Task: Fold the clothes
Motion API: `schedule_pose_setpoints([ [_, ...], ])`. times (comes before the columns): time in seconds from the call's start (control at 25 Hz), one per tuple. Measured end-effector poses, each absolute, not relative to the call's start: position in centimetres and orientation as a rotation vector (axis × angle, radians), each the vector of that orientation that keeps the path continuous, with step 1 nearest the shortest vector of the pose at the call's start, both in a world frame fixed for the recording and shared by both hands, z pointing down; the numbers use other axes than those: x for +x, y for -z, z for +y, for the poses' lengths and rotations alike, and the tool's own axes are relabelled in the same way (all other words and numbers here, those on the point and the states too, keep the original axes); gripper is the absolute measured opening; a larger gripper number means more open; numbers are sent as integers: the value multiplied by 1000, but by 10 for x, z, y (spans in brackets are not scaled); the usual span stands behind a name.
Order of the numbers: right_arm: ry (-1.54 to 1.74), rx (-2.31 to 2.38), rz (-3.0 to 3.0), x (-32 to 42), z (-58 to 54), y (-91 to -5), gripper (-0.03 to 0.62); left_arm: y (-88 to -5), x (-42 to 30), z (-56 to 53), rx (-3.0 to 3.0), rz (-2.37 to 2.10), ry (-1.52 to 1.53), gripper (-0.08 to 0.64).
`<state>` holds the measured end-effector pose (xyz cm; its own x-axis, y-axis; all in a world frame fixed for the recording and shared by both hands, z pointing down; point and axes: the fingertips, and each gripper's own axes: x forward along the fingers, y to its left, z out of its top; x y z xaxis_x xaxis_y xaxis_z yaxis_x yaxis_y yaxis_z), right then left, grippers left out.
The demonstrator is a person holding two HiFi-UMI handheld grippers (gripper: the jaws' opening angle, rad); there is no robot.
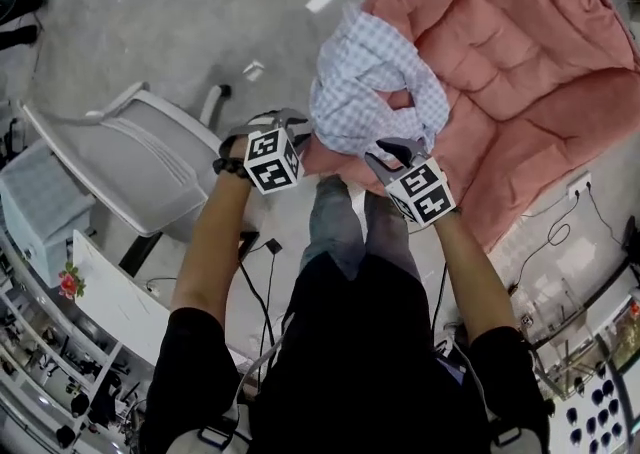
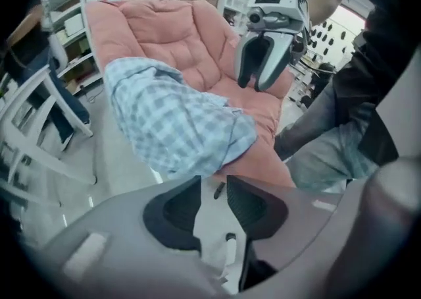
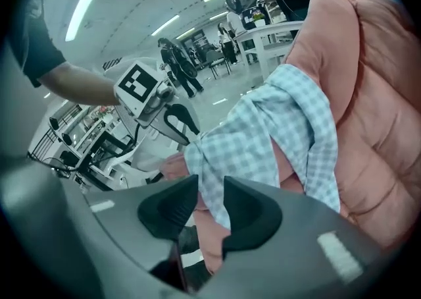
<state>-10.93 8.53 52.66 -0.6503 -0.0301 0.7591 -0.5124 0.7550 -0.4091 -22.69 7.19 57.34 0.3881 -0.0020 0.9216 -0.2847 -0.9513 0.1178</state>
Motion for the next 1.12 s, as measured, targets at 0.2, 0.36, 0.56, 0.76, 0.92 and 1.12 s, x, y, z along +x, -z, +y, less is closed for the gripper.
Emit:
schedule_pose_setpoints([
  [0.2,-774,450,-2137,-119,95,-544,137,-586,-228,73,2450,-48,-1660,161],
  [0.36,-775,486,-2107,-127,108,-549,138,-602,-232,73,2483,10,-1652,162],
  [0.56,-740,464,-2082,-130,115,-566,156,-611,-229,72,2515,10,-1638,161],
  [0.76,-705,447,-2087,-144,109,-585,152,-620,-226,70,2546,21,-1602,141],
  [0.92,-660,455,-2094,-141,115,-580,40,-616,-222,70,2562,-38,-1559,8],
  [1.12,-637,466,-2114,-129,130,-562,6,-604,-228,74,2524,-109,-1551,6],
])
